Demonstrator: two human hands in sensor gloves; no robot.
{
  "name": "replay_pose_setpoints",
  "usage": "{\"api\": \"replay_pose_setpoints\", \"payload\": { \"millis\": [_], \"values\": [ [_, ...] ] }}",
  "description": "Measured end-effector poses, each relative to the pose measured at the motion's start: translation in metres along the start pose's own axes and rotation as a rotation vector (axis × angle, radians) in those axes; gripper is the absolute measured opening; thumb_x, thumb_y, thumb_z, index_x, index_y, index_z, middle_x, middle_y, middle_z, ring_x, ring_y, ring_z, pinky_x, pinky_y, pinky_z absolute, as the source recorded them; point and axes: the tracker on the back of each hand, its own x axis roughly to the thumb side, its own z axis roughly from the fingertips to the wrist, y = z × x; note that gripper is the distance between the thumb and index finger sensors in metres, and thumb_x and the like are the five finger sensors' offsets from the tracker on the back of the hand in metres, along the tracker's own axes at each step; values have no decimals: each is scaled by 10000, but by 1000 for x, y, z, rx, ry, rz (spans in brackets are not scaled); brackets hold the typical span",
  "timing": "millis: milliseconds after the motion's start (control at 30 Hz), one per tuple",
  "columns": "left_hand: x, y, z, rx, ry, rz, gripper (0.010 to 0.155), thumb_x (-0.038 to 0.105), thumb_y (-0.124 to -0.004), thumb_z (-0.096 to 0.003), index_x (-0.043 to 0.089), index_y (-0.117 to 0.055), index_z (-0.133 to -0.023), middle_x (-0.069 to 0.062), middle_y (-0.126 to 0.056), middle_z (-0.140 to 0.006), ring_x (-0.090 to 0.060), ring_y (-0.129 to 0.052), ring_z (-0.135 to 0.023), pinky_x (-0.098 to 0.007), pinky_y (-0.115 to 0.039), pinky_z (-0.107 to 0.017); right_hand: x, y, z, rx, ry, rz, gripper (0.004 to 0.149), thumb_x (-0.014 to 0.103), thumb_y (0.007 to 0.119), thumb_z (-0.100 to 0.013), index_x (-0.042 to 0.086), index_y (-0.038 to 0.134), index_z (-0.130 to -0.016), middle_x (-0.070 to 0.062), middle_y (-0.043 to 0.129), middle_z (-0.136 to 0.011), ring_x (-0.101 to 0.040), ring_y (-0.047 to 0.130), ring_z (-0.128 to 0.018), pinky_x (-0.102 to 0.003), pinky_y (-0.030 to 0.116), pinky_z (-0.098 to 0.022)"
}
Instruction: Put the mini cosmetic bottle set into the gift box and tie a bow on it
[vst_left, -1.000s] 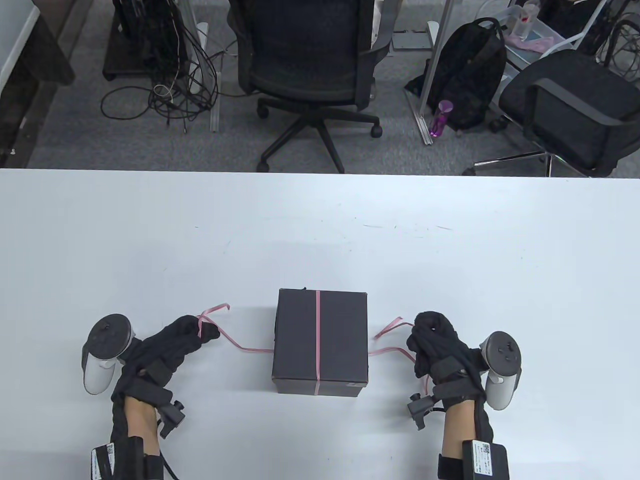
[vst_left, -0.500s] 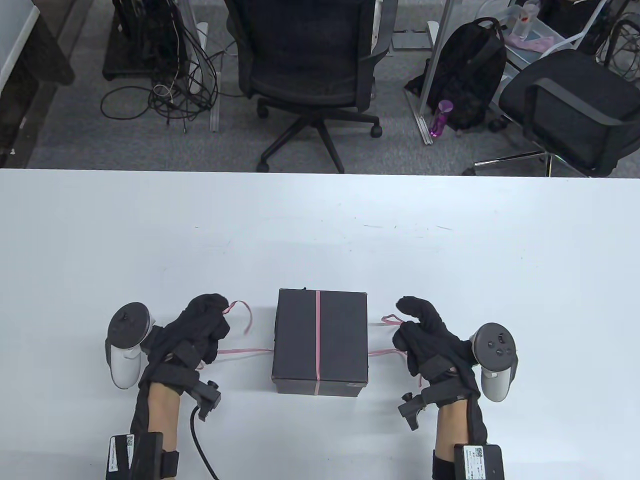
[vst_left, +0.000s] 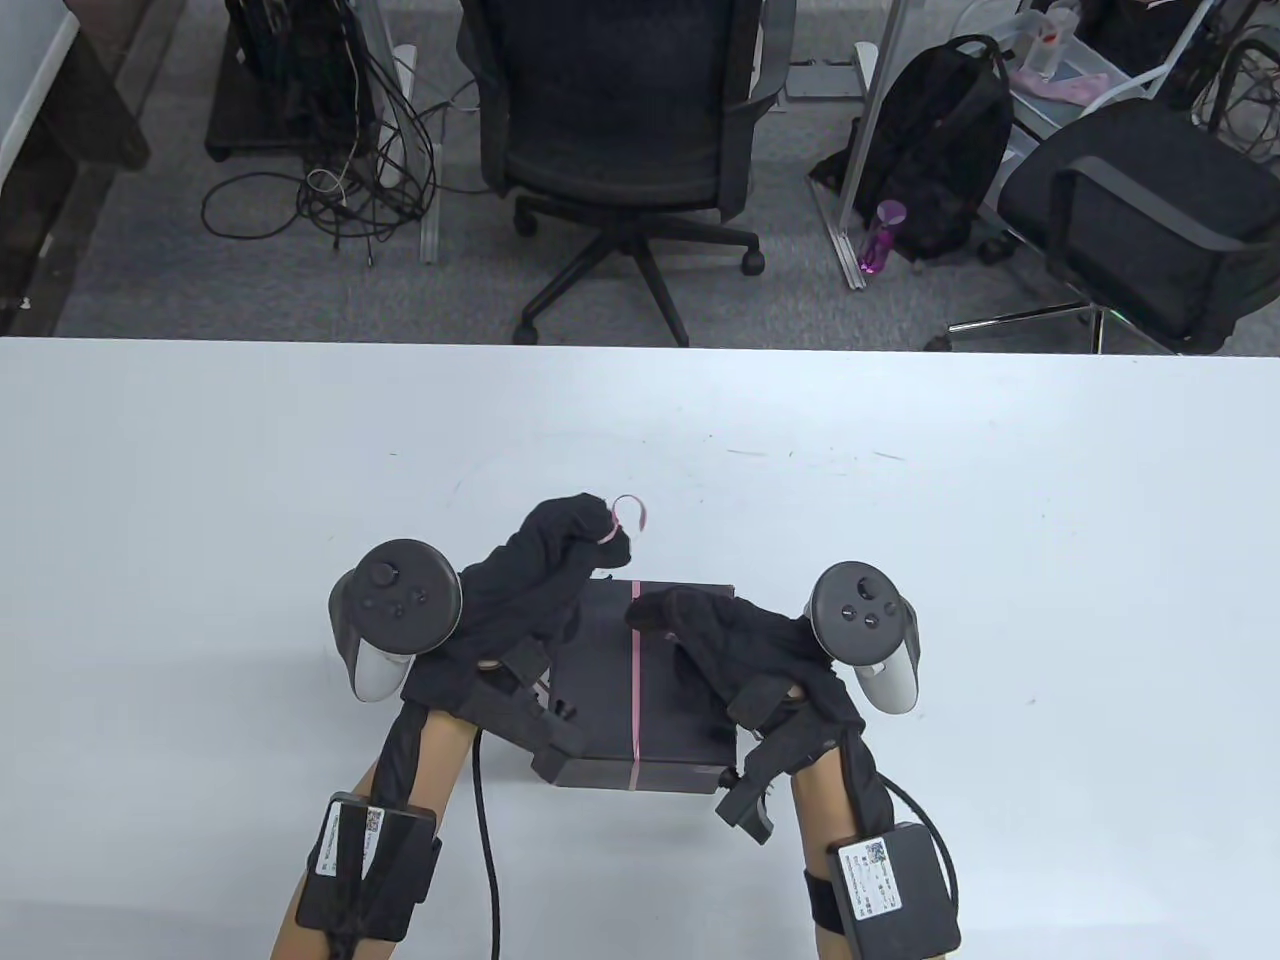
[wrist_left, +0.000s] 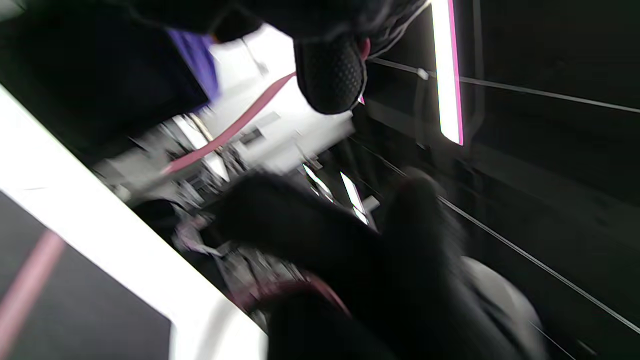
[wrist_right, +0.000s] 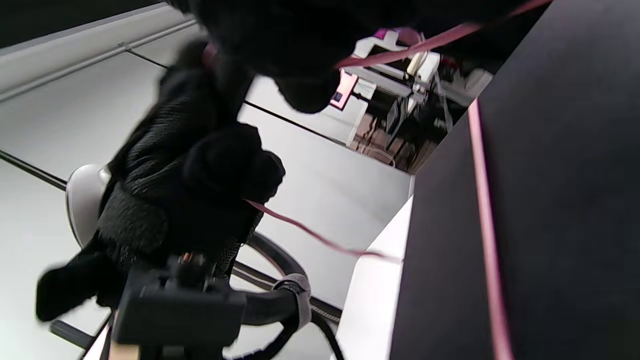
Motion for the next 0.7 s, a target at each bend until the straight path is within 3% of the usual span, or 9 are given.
{"api": "replay_pose_setpoints", "payload": {
  "millis": [100, 200, 267, 367, 467, 567, 633, 700],
  "values": [
    [7, -10, 4, -121, -69, -23, 424, 334, -658, -596, 323, -625, -1019, 112, -842, -976, -58, -886, -220, -300, -880, -268, -4, -6, -5, 16, -14, -150, 864, 584, 421, -535, -68, 570, -1082, -16, 884, -386, -23, 806, -109, -246, 822, -92],
    [9, -19, 8, -225, -79, -128, 425, 344, -661, -595, 346, -627, -1019, 134, -842, -982, -54, -900, -253, -300, -887, -298, -4, -14, -5, -46, -38, -223, 840, 597, 470, -536, -20, 553, -1099, 3, 882, -386, -16, 807, -108, -239, 826, -95],
    [9, -23, 10, -245, -64, -164, 423, 347, -665, -596, 358, -635, -1018, 138, -846, -983, -55, -928, -317, -308, -896, -345, -1, -20, -3, -90, -53, -248, 703, 539, 578, -593, 35, 605, -1082, 20, 878, -380, -16, 809, -100, -242, 830, -99],
    [2, -23, 13, -249, -28, -126, 428, 403, -687, -598, 378, -675, -1025, 72, -817, -1032, -111, -986, -517, -371, -888, -469, 5, -26, 1, -165, -64, -252, 424, 324, 720, -628, 73, 758, -967, 32, 881, -355, -26, 813, -85, -254, 836, -95],
    [-12, -20, 11, -182, 118, 5, 504, 527, -630, -608, 306, -707, -1054, -54, -812, -1044, -203, -1011, -601, -425, -875, -499, 11, -30, 6, -180, -75, -203, 384, 290, 734, -606, 67, 809, -909, 18, 886, -348, -30, 814, -82, -256, 840, -98],
    [-23, -22, -2, -145, 258, 64, 509, 453, -619, -631, 249, -659, -1095, -127, -800, -1031, -192, -1024, -507, -394, -889, -435, 16, -29, 7, -196, -82, -194, 383, 286, 732, -602, 66, 812, -905, 13, 885, -347, -31, 815, -81, -257, 840, -97],
    [-26, -26, -13, -250, 294, 38, 551, 404, -683, -620, 265, -583, -1144, -142, -745, -1076, -174, -1001, -504, -386, -879, -436, 19, -28, 7, -196, -85, -190, 381, 286, 731, -602, 70, 811, -906, 13, 885, -347, -31, 815, -81, -257, 840, -97],
    [-26, -33, -25, -435, 327, 5, 684, 377, -744, -600, 282, -431, -1201, -173, -639, -1139, -153, -961, -545, -365, -859, -451, 23, -27, 7, -200, -84, -171, 381, 286, 731, -601, 72, 814, -906, 12, 886, -346, -32, 815, -80, -258, 840, -96]
  ]
}}
